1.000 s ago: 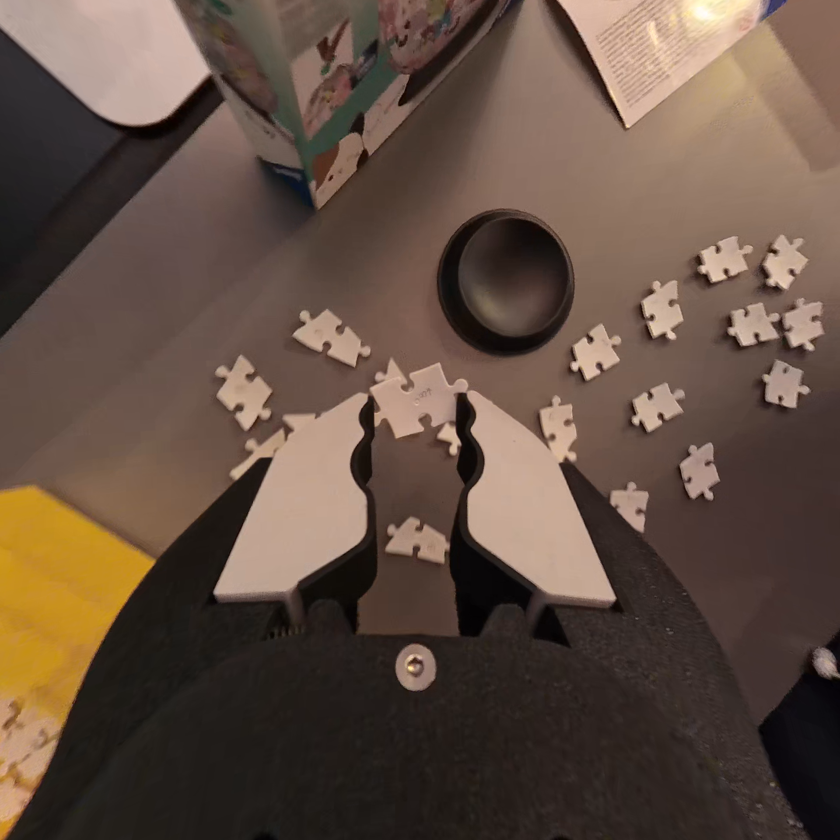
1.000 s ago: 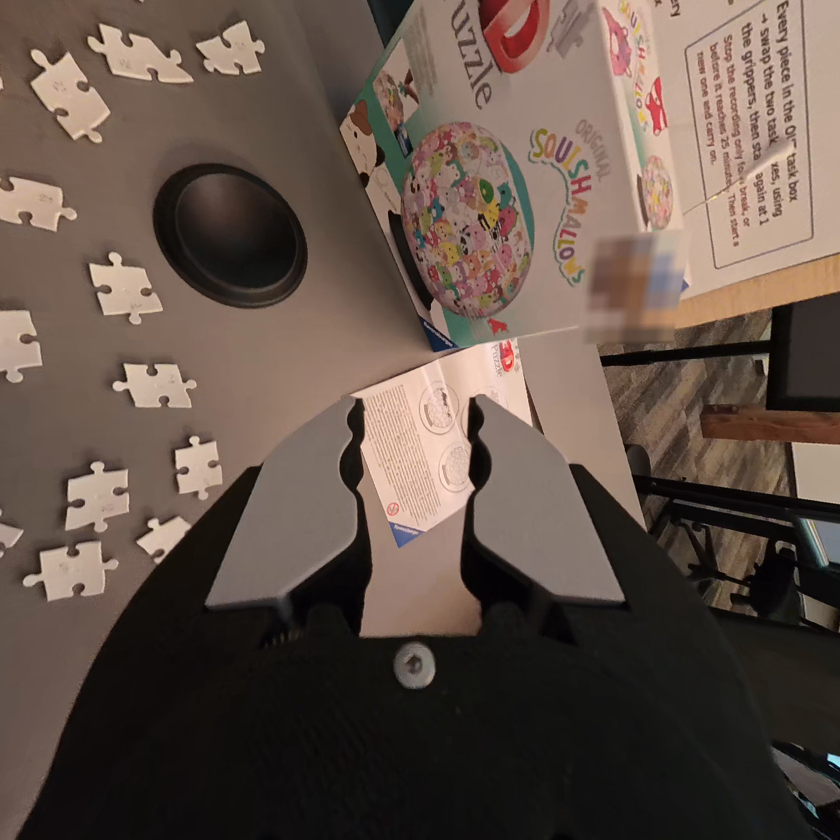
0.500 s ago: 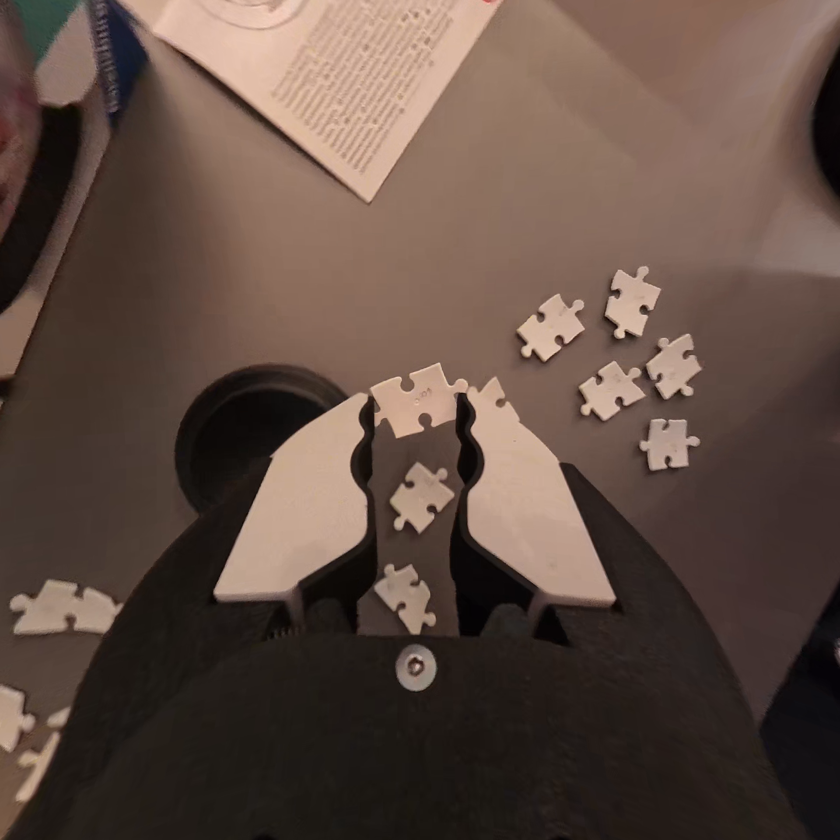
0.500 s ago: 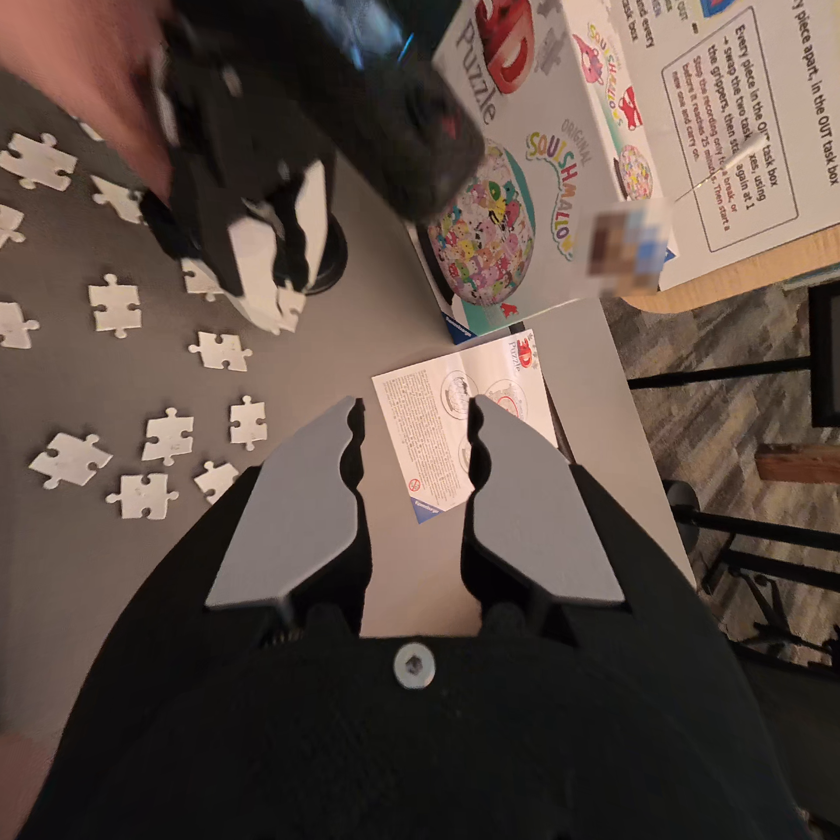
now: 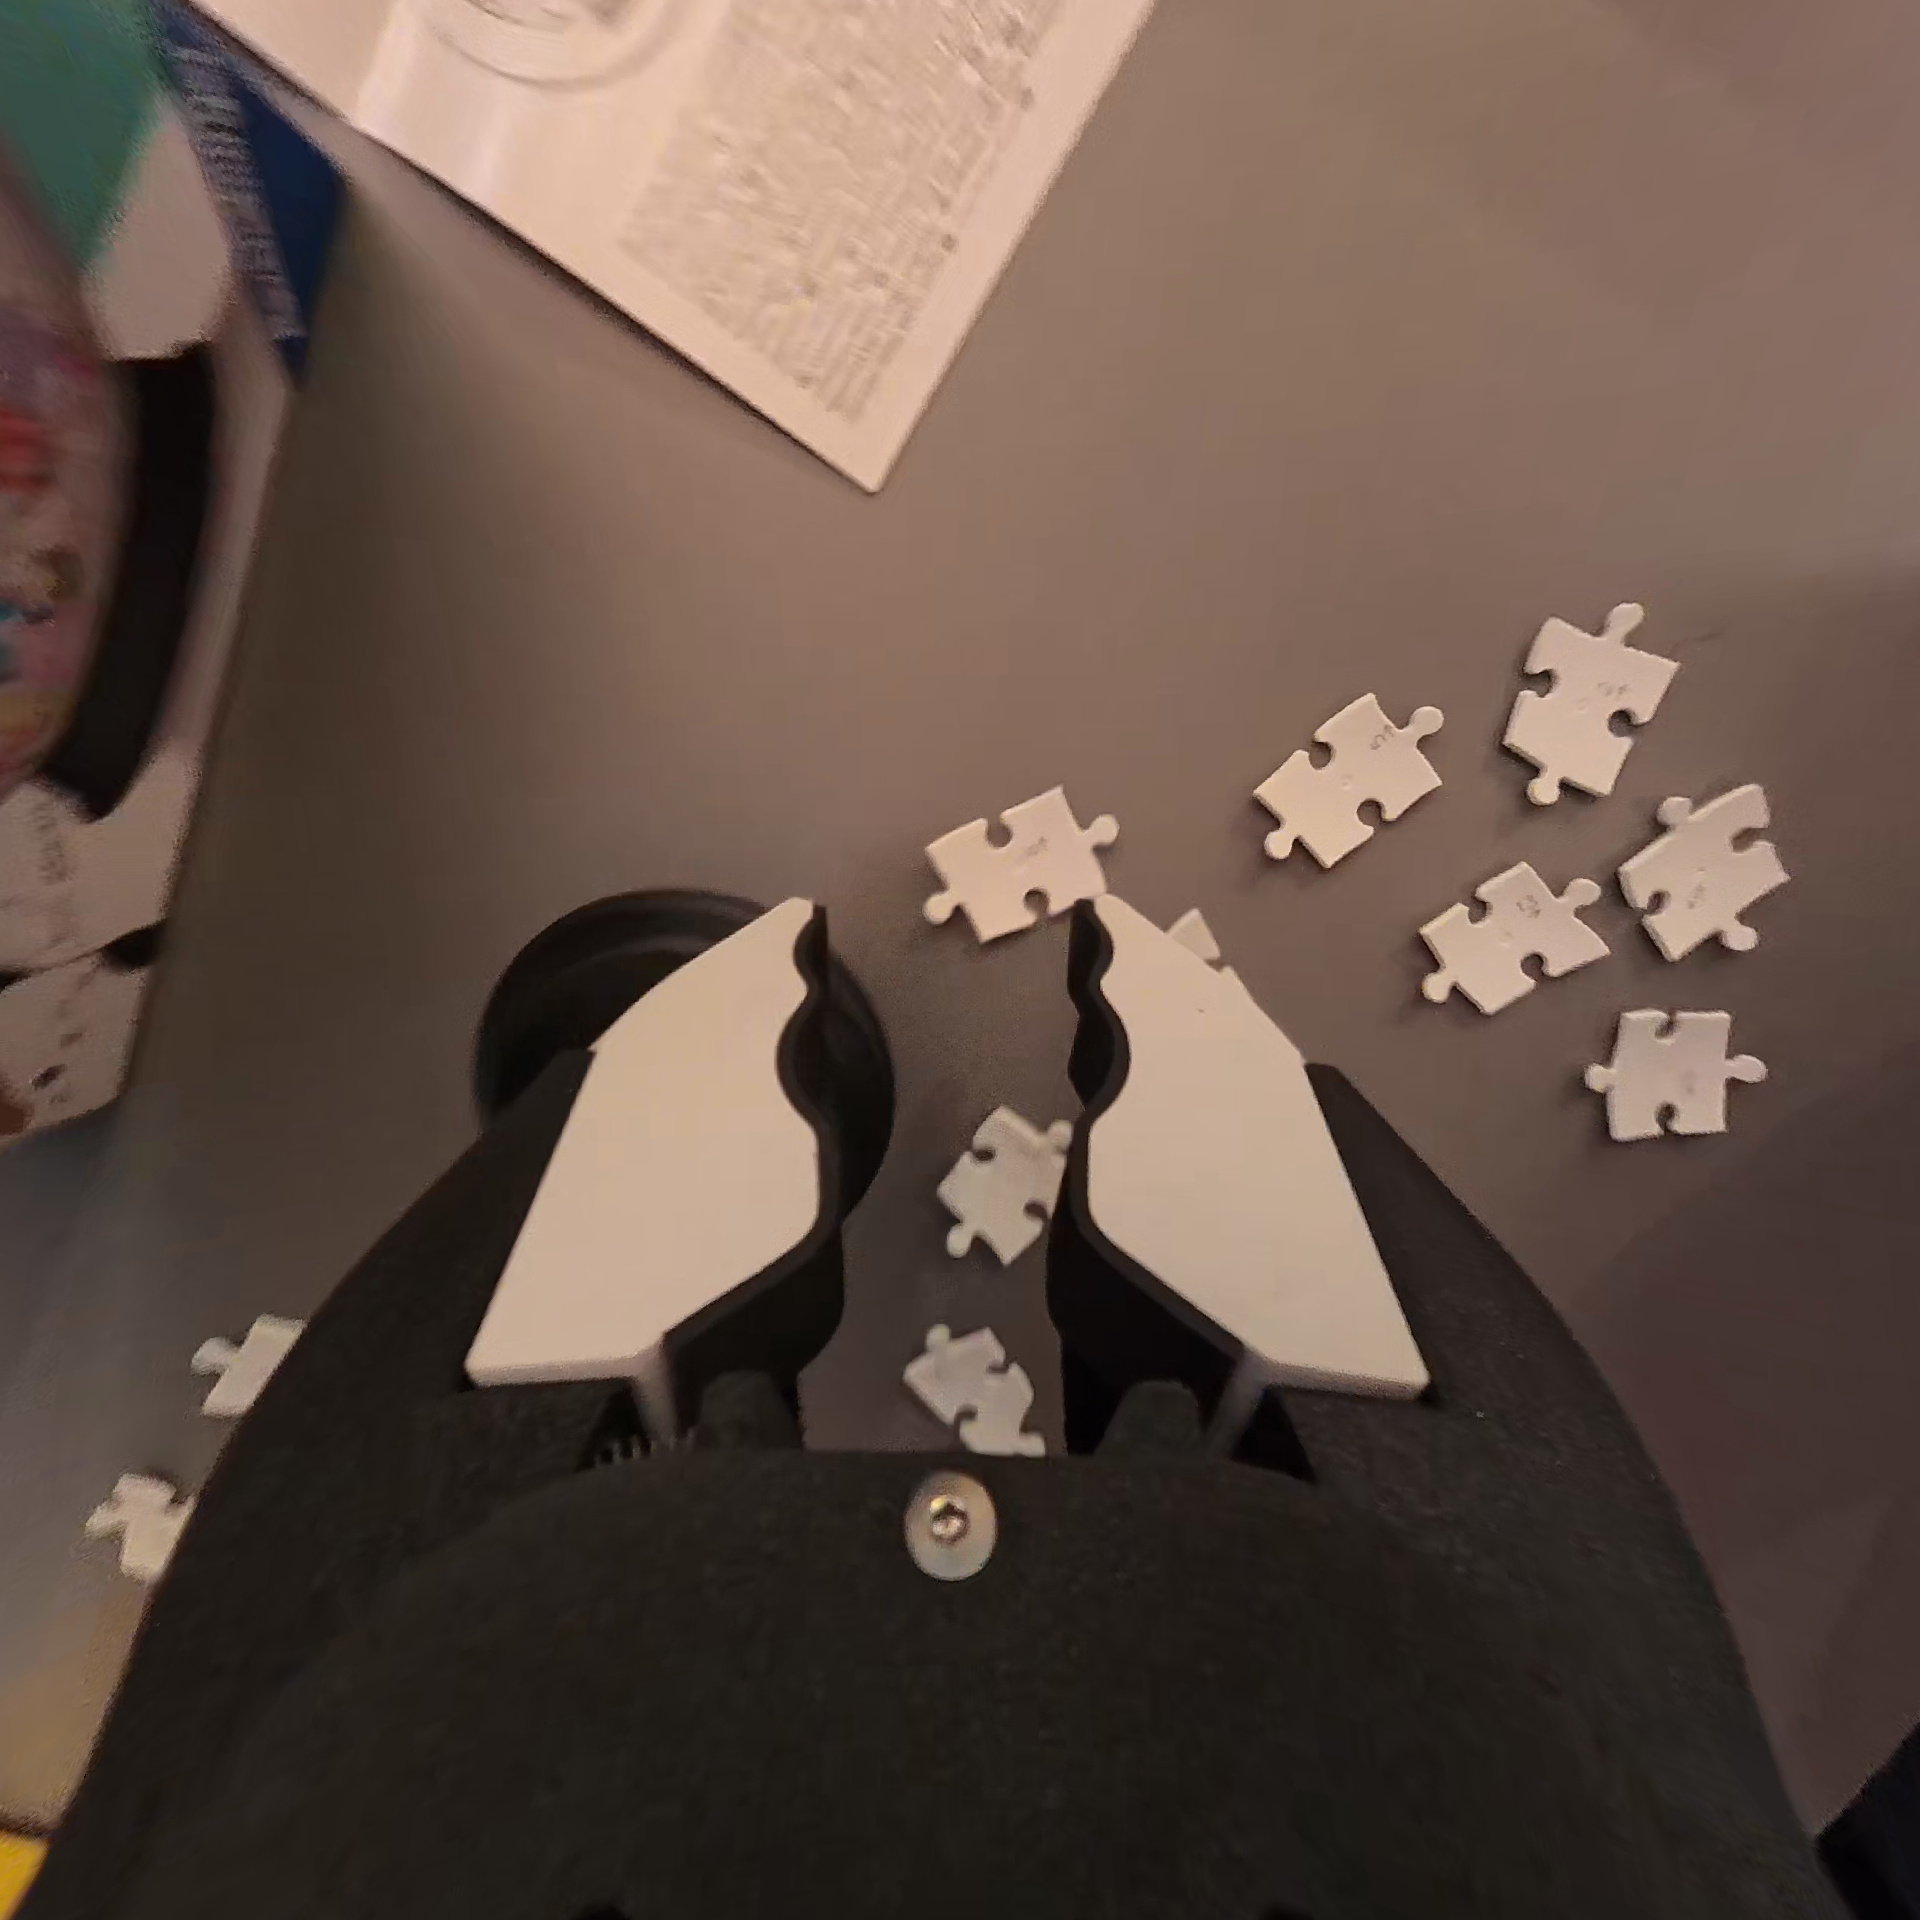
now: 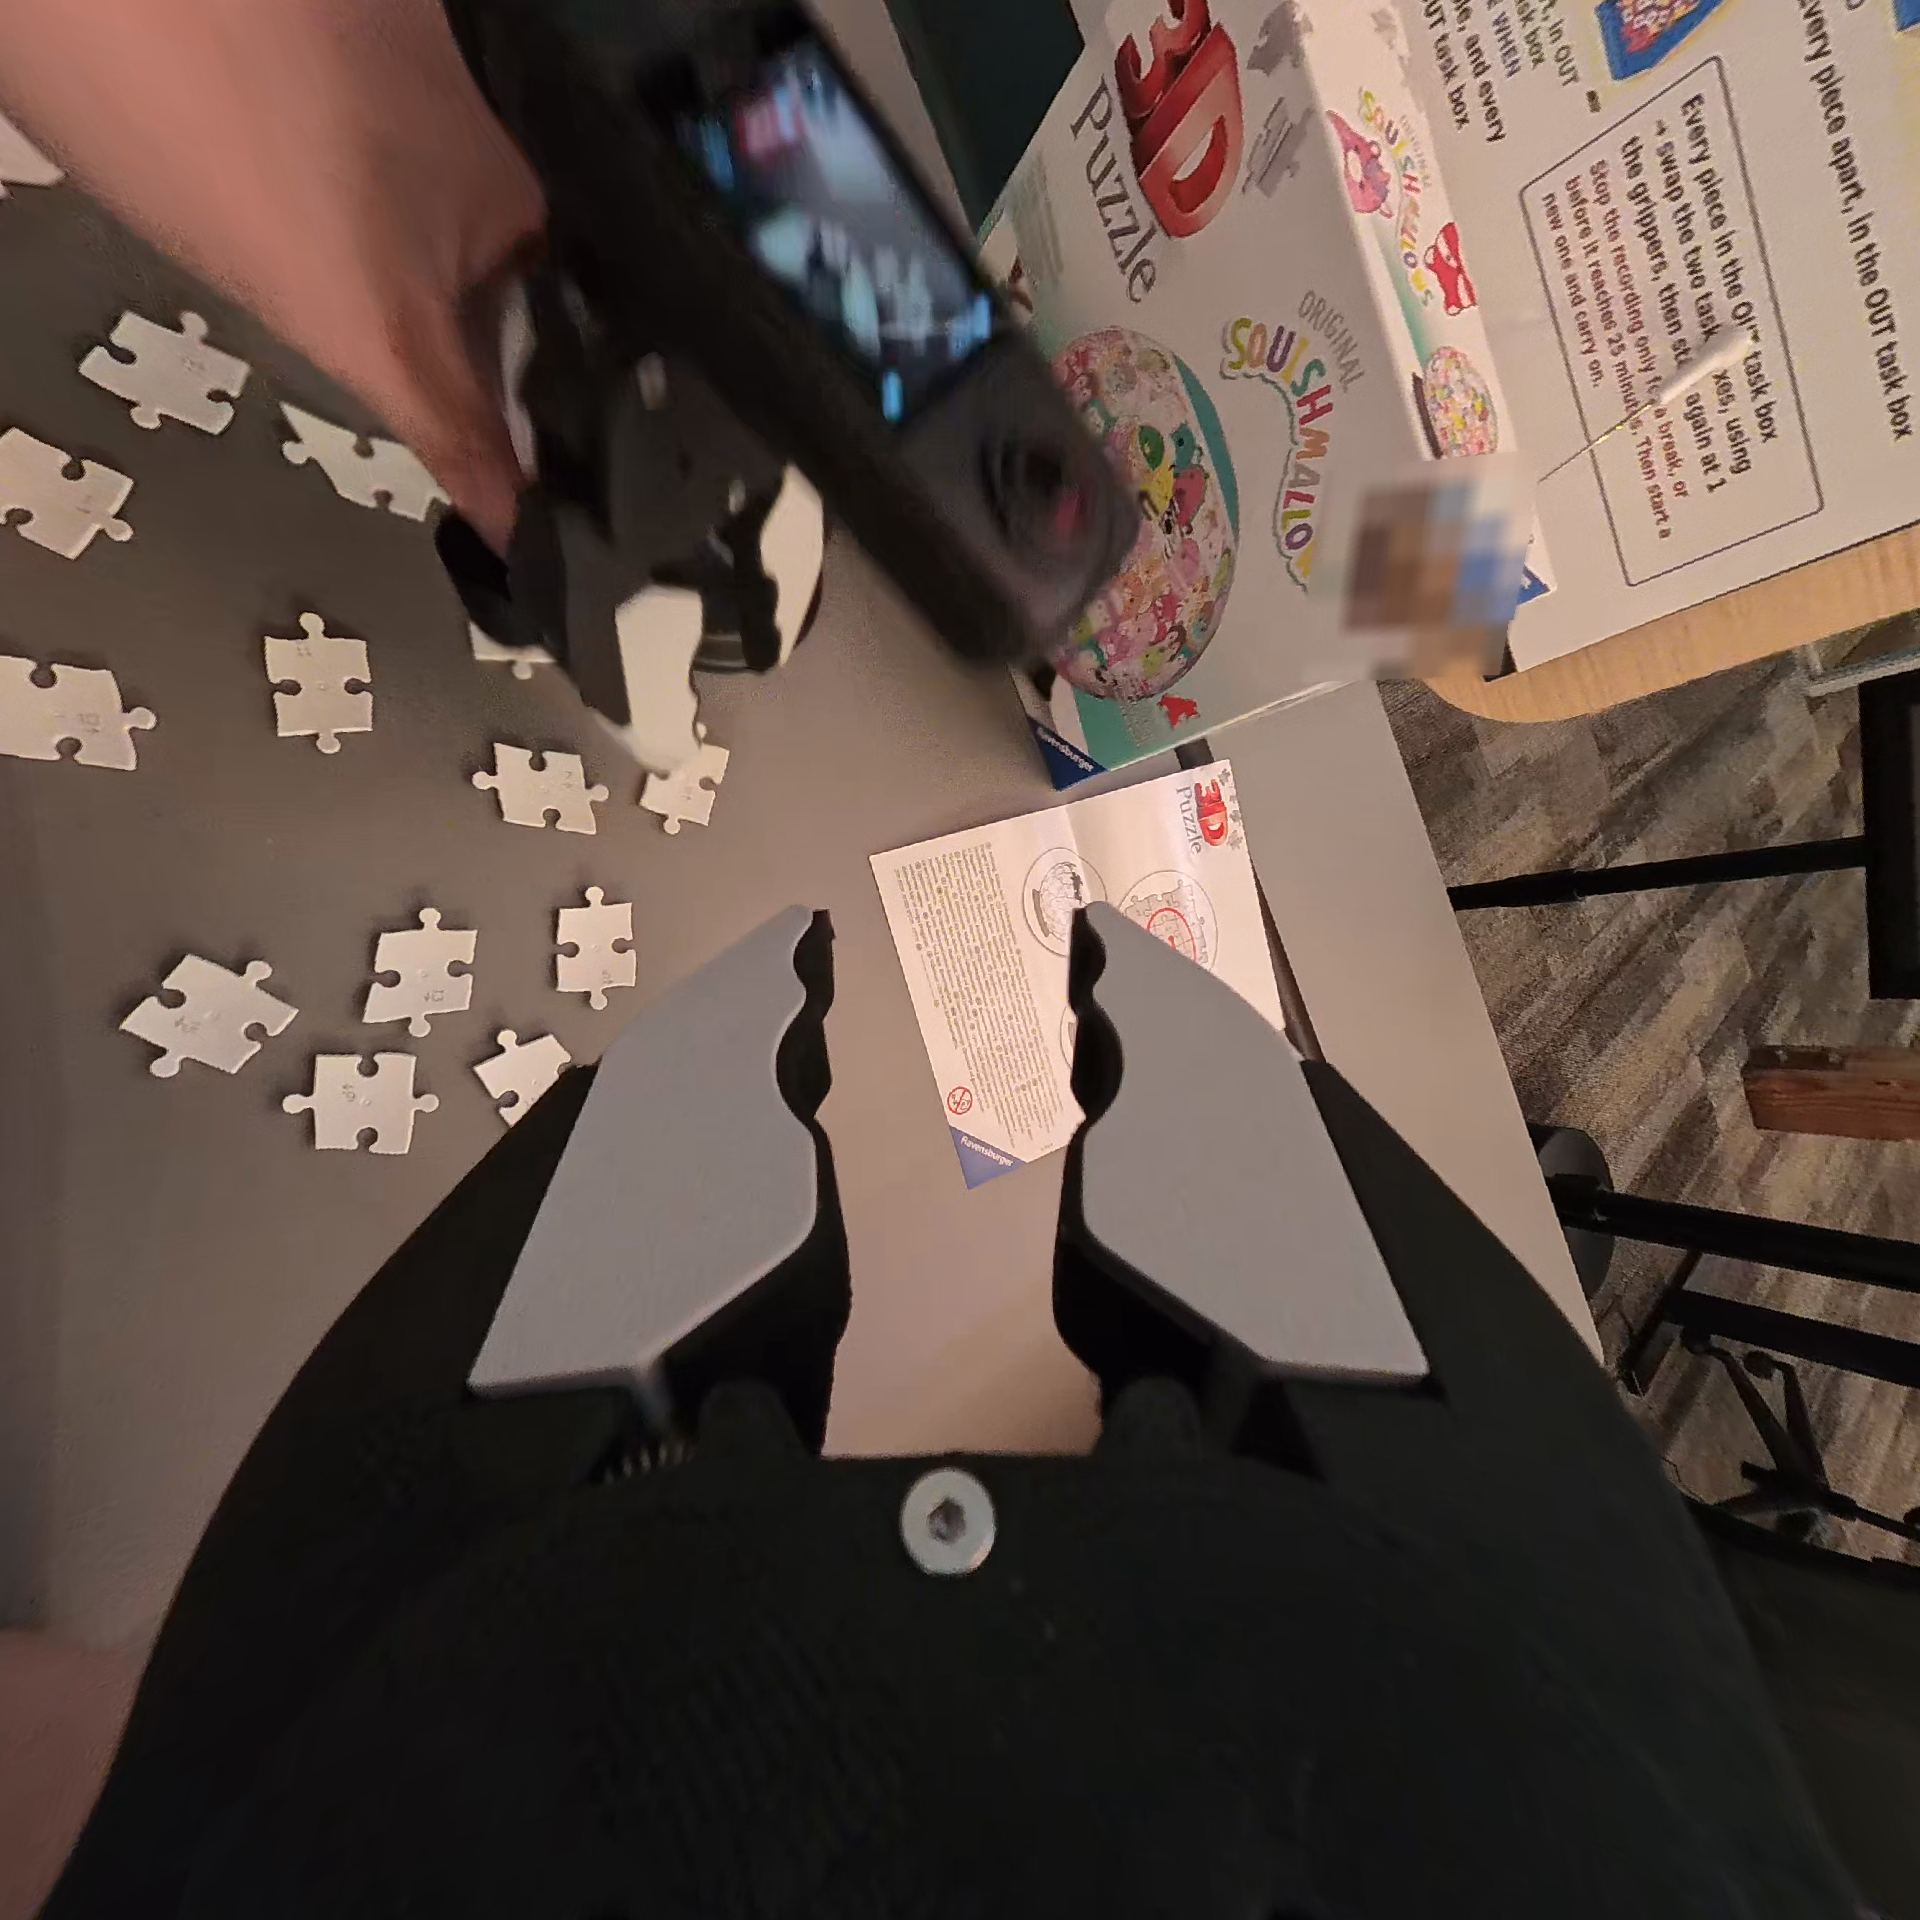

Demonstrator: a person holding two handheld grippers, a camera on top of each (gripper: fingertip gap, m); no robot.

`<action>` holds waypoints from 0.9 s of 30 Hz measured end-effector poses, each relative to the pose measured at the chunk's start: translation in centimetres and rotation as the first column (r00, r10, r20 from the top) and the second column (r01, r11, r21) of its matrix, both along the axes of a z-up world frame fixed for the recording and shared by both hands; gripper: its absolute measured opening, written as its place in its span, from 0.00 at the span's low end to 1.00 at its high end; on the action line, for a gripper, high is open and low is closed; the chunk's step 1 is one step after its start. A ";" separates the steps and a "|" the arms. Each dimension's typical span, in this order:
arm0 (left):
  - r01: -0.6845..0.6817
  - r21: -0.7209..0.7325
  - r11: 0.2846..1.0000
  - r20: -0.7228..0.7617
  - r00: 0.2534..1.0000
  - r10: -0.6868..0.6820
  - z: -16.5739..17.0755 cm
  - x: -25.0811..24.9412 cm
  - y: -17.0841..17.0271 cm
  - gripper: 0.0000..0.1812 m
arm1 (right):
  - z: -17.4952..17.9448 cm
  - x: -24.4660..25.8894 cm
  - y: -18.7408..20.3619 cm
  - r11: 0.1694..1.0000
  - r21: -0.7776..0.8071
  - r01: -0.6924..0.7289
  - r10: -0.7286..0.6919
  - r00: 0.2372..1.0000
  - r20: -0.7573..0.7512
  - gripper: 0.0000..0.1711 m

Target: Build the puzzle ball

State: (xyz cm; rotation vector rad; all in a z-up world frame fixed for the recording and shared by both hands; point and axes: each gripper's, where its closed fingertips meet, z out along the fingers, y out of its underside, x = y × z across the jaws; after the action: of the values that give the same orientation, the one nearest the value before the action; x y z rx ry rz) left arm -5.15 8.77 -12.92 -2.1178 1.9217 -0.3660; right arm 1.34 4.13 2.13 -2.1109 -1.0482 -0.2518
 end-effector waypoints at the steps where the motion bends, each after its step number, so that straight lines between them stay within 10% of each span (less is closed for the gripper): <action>1: -0.025 0.007 1.000 0.041 0.999 0.025 1.5 -0.6 0.5 0.24 | 0.2 0.1 -0.1 1.000 0.008 0.002 -0.002 1.000 -0.007 0.26; 12: -0.455 0.208 0.866 0.404 0.846 0.348 16.3 -24.2 10.9 0.31 | 0.8 1.1 0.5 0.998 0.044 0.034 -0.032 0.999 -0.038 0.26; 21: -0.411 0.070 0.909 0.037 0.912 0.409 6.5 -35.4 19.3 0.27 | -1.1 0.2 1.9 0.999 -0.014 0.037 -0.037 0.999 0.006 0.26; 27: -0.159 0.135 0.978 -0.243 0.951 0.189 0.3 -38.3 22.3 0.30 | -2.9 -0.6 2.9 0.997 -0.074 0.032 -0.028 0.999 0.046 0.26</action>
State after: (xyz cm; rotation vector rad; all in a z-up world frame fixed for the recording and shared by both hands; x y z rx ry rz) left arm -43.44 31.09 -12.64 -2.3292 1.8126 0.0543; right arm 0.75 7.04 -0.78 -2.1983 -1.0674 -0.2798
